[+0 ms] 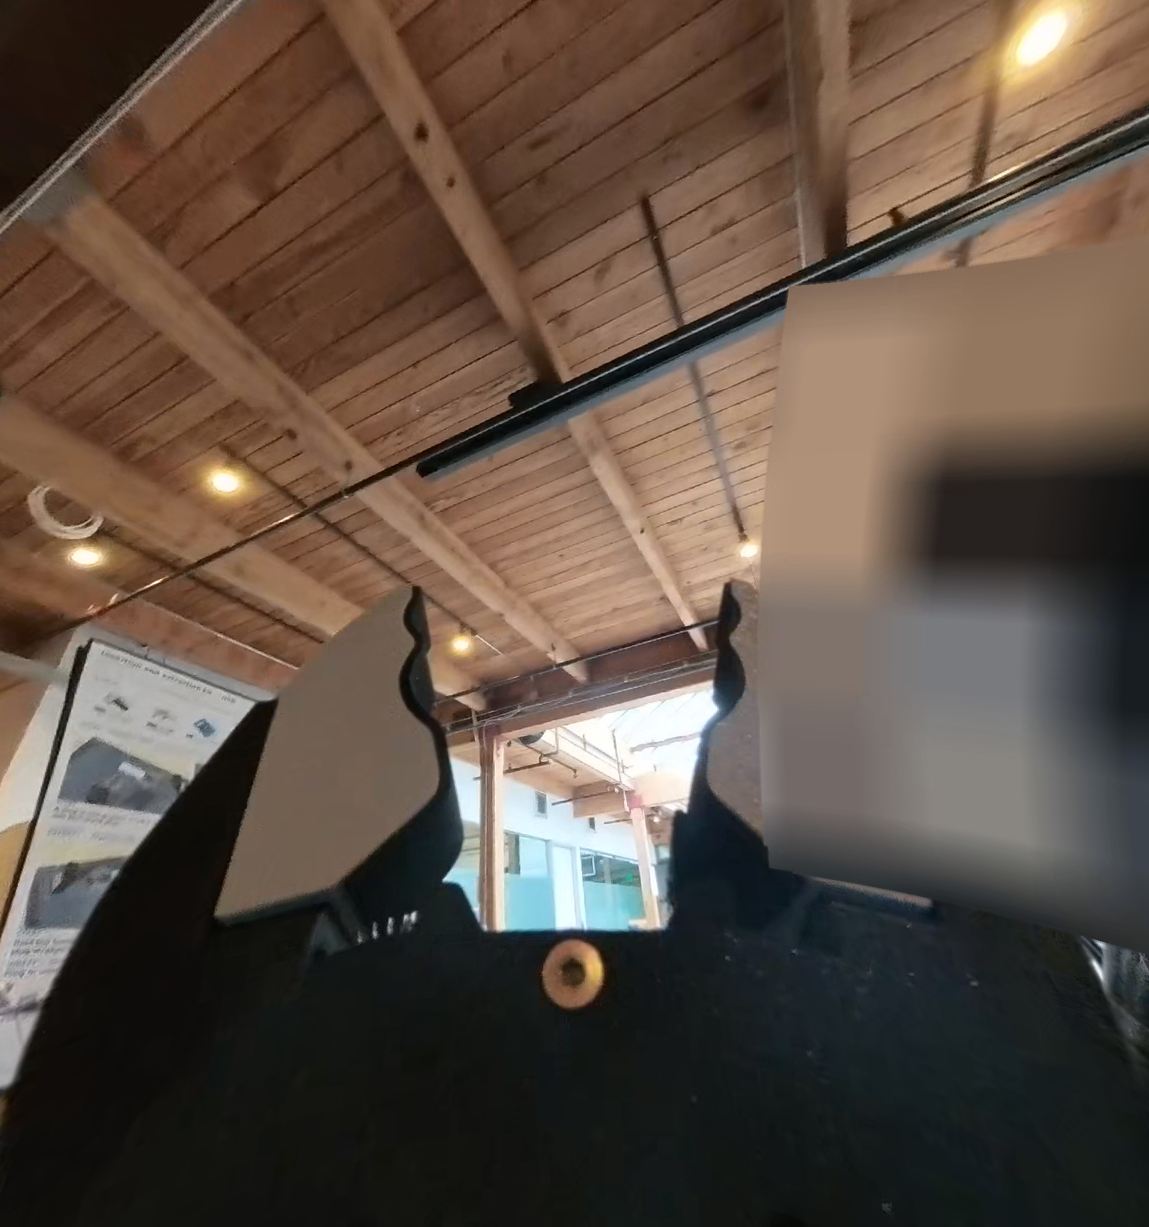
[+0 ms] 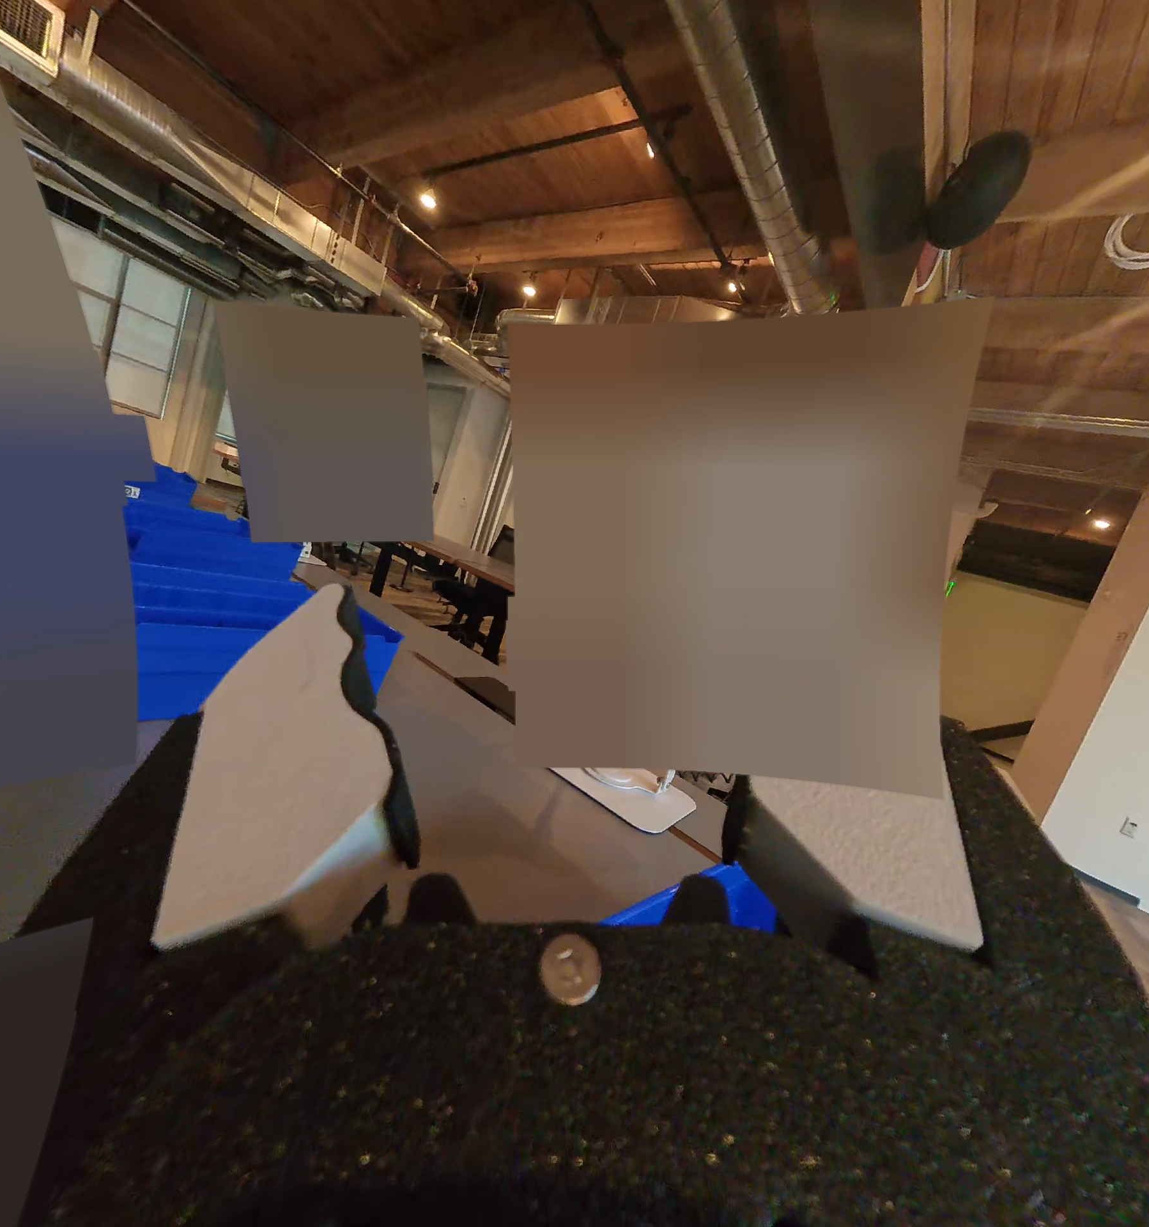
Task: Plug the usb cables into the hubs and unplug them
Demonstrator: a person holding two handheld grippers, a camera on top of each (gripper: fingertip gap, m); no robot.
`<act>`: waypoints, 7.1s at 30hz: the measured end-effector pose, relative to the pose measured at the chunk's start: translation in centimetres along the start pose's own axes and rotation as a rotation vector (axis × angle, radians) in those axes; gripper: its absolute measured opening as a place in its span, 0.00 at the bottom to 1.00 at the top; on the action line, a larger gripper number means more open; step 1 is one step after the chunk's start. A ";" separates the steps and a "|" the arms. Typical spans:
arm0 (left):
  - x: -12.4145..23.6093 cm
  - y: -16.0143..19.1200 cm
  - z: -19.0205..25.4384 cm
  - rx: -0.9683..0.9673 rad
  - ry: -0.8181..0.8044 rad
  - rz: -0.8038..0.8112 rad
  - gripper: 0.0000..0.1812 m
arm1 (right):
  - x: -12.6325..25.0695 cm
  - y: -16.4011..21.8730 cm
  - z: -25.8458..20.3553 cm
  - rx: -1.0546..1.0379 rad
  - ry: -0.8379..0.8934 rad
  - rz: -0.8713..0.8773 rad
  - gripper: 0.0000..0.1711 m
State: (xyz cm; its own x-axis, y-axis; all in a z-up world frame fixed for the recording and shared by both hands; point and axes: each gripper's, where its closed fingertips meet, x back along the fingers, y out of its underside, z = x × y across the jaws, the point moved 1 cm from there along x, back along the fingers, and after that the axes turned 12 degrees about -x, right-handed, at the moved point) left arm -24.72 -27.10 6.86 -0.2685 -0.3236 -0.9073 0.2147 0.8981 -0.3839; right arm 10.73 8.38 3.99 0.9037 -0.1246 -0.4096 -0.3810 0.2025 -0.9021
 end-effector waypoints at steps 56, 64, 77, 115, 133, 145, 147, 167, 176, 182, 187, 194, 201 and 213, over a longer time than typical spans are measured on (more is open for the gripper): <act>4.6 10.9 -6.6 -0.759 -0.417 -1.168 0.33 | -0.6 3.5 0.5 0.063 0.035 -0.191 0.55; 7.7 10.4 -8.7 -0.629 -0.612 -1.248 0.30 | -0.6 5.6 1.1 0.076 0.072 -0.318 0.48; 10.9 10.4 -10.1 -0.677 -0.703 -1.424 0.31 | 0.0 8.0 3.6 -0.010 0.220 -0.445 0.45; 15.8 13.5 -14.0 -0.482 -0.549 -1.882 0.26 | 4.2 7.8 7.0 -0.064 0.307 -0.527 0.39; 2.1 13.4 -4.4 -0.255 -0.072 -0.934 0.62 | 4.3 7.9 6.7 -0.047 0.292 -0.541 0.38; -1.1 13.1 0.0 -0.211 0.061 -0.813 0.78 | 4.4 7.8 6.7 -0.040 0.289 -0.542 0.37; -2.1 12.7 1.0 -0.221 0.088 -0.756 0.78 | 4.4 7.9 6.6 -0.037 0.285 -0.546 0.37; -3.2 10.9 -7.5 -0.465 -0.119 -0.857 0.60 | 4.4 7.9 6.5 -0.037 0.276 -0.549 0.37; 3.3 15.3 -15.3 -0.340 -0.288 -1.340 0.68 | 4.2 8.3 6.3 -0.034 0.266 -0.566 0.37; 4.0 16.5 -16.5 -0.528 -0.301 -1.389 0.66 | 4.2 8.9 6.3 -0.040 0.259 -0.580 0.37; 0.4 17.5 -12.4 -0.563 -0.284 -1.195 0.56 | 3.7 9.3 5.6 -0.068 0.228 -0.581 0.37; -1.1 24.3 -2.5 -0.278 -0.275 -1.067 0.29 | -1.6 7.5 -2.5 -0.270 -0.043 -0.412 0.37; 8.4 34.3 -0.4 -0.198 -0.398 -1.465 0.31 | -7.6 22.0 -10.1 -0.388 0.069 -0.800 0.50; 12.4 34.5 -1.6 -0.265 -0.490 -1.539 0.34 | -8.5 30.4 -5.6 -0.306 0.465 -1.012 0.53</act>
State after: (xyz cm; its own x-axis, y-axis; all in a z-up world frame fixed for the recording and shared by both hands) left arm -22.18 0.33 -17.36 0.2527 -0.9214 0.2953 -0.1294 -0.3346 -0.9334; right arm -9.62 10.14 -20.71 0.6874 -0.4542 0.5668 0.3875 -0.4307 -0.8151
